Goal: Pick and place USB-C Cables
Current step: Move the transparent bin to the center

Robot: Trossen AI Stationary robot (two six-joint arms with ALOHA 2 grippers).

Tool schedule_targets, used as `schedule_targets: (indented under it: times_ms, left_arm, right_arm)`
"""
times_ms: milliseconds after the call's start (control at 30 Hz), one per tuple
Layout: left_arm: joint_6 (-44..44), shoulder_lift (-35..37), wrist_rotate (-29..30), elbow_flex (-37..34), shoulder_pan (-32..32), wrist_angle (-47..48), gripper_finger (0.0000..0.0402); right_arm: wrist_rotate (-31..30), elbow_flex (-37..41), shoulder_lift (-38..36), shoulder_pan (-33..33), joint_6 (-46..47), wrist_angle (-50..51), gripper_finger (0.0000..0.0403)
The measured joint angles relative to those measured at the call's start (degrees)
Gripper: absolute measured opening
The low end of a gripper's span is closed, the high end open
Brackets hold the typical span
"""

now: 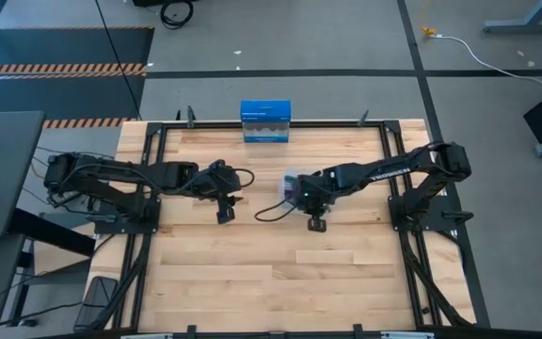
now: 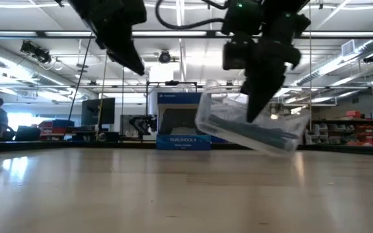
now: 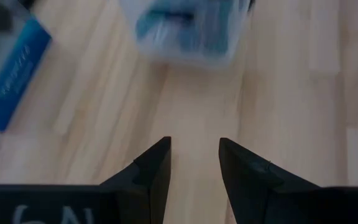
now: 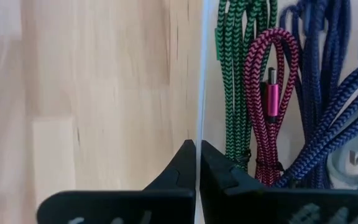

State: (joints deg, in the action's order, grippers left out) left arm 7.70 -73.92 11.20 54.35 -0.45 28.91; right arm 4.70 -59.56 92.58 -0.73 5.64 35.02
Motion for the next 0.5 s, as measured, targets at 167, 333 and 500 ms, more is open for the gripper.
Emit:
schedule_targets:
  times_ms: [167,333,500]
  left_arm:
    - [-0.86,1.69,0.63,0.09,0.00,-6.13,0.0142]
    - [-0.10,3.89,0.64,0.02,-0.02,-5.41,0.0142]
    - [1.08,6.71,0.64,-0.05,-0.29,-4.46,0.0142]
  right_arm:
    - [-0.31,-5.98,5.68,0.71,-1.66,-0.91,0.0002]
    - [0.00,-13.83,13.85,1.28,-3.04,3.30,0.0002]
    - [0.80,-20.22,19.87,2.03,-1.11,3.25,0.0002]
